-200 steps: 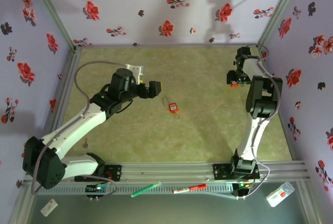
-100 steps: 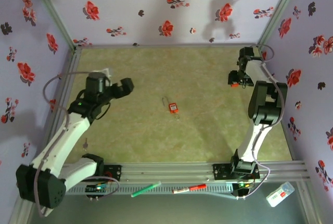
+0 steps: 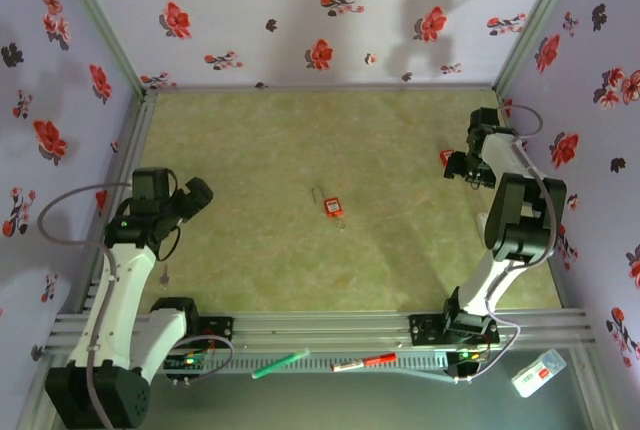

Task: Unlock with the key

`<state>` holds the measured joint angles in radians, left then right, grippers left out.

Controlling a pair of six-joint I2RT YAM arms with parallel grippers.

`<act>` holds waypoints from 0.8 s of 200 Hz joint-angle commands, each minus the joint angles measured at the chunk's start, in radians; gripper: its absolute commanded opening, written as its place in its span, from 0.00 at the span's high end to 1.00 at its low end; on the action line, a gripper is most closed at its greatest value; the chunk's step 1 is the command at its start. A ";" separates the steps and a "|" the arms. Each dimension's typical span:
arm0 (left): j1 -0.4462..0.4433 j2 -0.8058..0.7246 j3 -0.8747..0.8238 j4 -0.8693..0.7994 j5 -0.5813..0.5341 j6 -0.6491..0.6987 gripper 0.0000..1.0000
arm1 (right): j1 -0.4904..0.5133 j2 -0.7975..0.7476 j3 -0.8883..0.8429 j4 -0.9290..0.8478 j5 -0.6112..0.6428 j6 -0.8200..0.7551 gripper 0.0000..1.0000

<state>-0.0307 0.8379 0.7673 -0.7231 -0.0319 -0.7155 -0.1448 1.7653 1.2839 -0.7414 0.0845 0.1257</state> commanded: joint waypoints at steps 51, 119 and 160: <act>0.184 -0.016 -0.156 -0.091 -0.123 -0.123 0.00 | 0.002 -0.188 -0.104 0.131 -0.214 0.039 0.20; 0.314 0.038 -0.199 0.010 -0.128 -0.058 0.00 | 0.030 -0.354 -0.237 0.328 -0.545 0.126 0.15; 0.322 0.118 -0.196 0.025 -0.080 -0.053 0.02 | 0.070 -0.366 -0.178 0.218 -0.498 0.084 0.16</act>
<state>0.2821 0.9230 0.5724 -0.7120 -0.1276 -0.7910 -0.0948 1.4082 1.0595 -0.4702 -0.4019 0.2207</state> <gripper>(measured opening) 0.987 0.848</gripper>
